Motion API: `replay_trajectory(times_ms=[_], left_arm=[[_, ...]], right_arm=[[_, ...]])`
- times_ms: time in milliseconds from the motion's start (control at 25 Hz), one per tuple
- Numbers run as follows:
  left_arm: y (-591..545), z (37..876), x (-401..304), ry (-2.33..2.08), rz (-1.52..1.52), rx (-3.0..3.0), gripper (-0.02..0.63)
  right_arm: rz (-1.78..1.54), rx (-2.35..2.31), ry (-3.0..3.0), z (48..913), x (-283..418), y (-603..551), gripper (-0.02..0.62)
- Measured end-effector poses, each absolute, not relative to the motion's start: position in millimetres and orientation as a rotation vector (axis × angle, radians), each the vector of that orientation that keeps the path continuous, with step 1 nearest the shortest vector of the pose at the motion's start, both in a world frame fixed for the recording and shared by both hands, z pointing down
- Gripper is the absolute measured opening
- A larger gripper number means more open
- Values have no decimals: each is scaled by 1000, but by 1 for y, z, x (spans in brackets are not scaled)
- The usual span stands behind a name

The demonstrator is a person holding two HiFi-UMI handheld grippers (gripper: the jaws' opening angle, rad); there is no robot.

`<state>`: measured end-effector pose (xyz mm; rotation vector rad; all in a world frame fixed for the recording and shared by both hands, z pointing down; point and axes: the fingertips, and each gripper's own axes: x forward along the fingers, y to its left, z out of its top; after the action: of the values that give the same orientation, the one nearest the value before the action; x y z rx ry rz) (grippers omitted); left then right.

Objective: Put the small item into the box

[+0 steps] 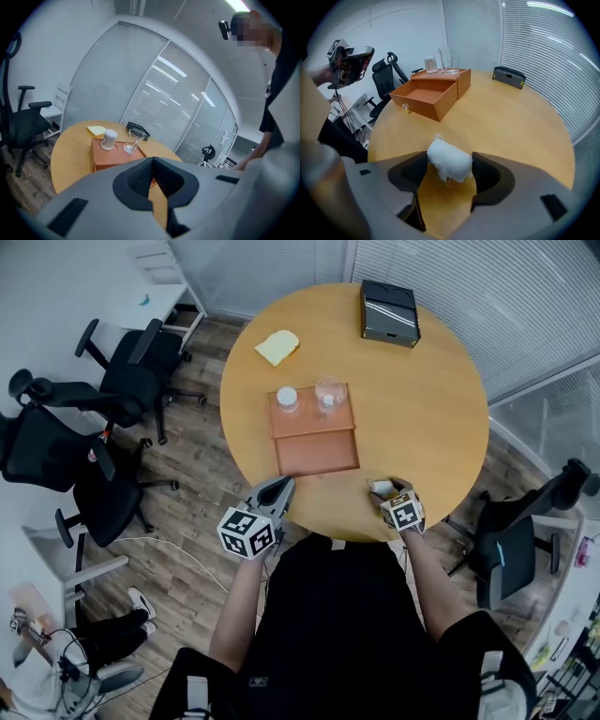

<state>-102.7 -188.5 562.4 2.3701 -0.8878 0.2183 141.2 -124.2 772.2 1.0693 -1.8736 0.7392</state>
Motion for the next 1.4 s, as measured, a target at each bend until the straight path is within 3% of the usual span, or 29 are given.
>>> replay_trajectory(times_ms=[1400], left_arm=[[-170,562,-107,-908,170,2361,6]], right_arm=[[544,1168,-2029,704,101,-160,278]])
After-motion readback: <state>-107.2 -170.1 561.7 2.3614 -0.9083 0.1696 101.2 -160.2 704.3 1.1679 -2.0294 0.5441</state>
